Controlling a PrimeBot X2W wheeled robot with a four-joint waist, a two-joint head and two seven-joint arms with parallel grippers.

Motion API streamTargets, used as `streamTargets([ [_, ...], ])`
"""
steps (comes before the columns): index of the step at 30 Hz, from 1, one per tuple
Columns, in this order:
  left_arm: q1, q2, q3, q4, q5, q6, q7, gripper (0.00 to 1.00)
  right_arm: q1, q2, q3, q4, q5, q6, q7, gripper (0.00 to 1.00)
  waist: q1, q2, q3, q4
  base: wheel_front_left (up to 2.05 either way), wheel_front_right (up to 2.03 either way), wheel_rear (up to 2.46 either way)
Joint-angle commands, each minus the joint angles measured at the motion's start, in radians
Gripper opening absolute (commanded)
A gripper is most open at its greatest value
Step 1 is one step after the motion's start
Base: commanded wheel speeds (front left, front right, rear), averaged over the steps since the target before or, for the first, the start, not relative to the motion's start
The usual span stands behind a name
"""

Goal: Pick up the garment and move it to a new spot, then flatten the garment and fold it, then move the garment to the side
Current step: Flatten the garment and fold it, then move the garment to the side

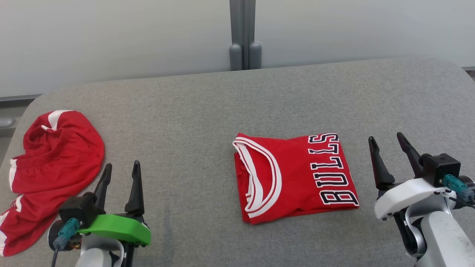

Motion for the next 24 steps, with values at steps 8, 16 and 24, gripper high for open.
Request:
streamTargets([
  [8, 0.015, -0.004, 0.015, -0.006, 0.011, -0.002, -0.003, 1.00, 0.008, 0.006, 0.002, 0.001, -0.002, -0.001, 0.011, 1.00, 0.0000, -0.0001, 0.007, 0.001, 0.00, 0.00, 0.00],
  [16, -0.001, -0.007, 0.019, -0.006, 0.014, -0.002, -0.003, 1.00, -0.005, 0.013, -0.005, -0.007, -0.005, -0.001, 0.013, 1.00, 0.0000, -0.0001, 0.022, 0.009, 0.00, 0.00, 0.00],
  [24, -0.019, -0.008, 0.015, -0.012, 0.019, -0.002, -0.003, 1.00, -0.053, 0.017, -0.011, 0.020, 0.044, -0.001, 0.195, 1.00, 0.0000, -0.0001, 0.050, 0.020, 0.00, 0.00, 0.00],
])
